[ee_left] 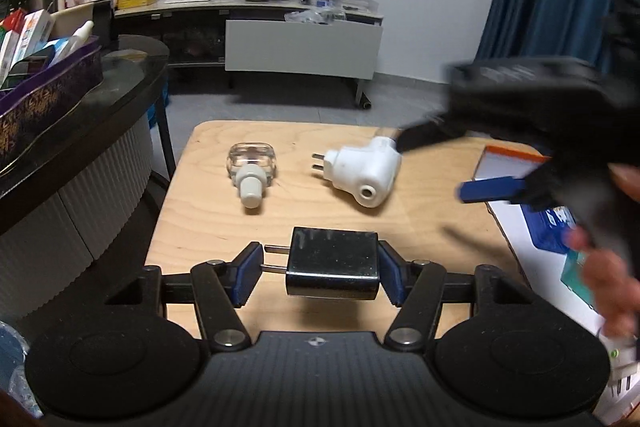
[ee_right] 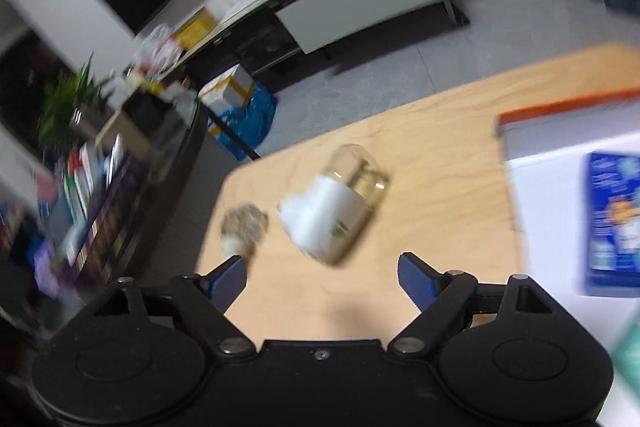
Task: Organize rigid objects
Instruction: 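Grasp the black charger with the left tool while the right tool grasps the glass-bottle diffuser, then carry the black charger and glass-bottle diffuser over the white box with both tools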
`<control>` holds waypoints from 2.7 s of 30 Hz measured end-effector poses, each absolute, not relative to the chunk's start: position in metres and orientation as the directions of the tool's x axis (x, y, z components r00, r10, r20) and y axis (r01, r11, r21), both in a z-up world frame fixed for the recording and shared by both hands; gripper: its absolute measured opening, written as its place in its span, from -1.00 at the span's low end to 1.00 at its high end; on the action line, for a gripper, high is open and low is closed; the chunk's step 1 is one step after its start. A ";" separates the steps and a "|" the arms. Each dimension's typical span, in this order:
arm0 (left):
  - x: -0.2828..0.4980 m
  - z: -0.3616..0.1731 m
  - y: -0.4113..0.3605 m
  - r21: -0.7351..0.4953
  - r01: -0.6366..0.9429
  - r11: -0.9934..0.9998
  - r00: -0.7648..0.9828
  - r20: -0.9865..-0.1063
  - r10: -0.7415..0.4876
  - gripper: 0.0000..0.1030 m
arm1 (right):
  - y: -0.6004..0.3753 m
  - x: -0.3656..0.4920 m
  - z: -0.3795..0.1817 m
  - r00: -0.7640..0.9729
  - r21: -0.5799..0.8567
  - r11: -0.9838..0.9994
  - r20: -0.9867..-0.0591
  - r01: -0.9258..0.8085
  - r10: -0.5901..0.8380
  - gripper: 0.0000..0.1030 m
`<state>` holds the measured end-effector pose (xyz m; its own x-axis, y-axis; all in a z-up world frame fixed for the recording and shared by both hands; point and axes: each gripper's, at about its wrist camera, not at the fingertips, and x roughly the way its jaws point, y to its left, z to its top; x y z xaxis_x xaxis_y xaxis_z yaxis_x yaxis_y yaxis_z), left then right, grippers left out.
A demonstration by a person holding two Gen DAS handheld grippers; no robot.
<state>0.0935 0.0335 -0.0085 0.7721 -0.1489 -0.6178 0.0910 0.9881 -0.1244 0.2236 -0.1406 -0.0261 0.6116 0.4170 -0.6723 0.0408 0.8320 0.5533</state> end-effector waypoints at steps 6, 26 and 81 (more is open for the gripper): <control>0.097 -0.008 0.040 -0.189 0.078 0.979 0.779 -0.601 -0.178 0.19 | -0.132 0.269 -0.050 0.589 0.568 0.783 -0.733 0.253 0.341 0.92; 0.094 -0.009 0.039 -0.205 0.044 0.978 0.791 -0.590 -0.160 0.19 | -0.123 0.233 -0.026 0.651 0.367 0.930 -0.711 0.023 0.265 -0.08; 0.034 0.040 -0.151 -0.106 0.460 0.881 0.718 -0.540 -0.440 0.19 | -0.336 -0.012 0.055 0.872 0.172 0.970 -0.484 0.174 -0.070 -0.25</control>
<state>0.0337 -0.1510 0.0398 0.7175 -0.4395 -0.5404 0.4603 0.8814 -0.1057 -0.0121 -0.3357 0.0551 0.8721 -0.0703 -0.4843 0.1740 0.9695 0.1725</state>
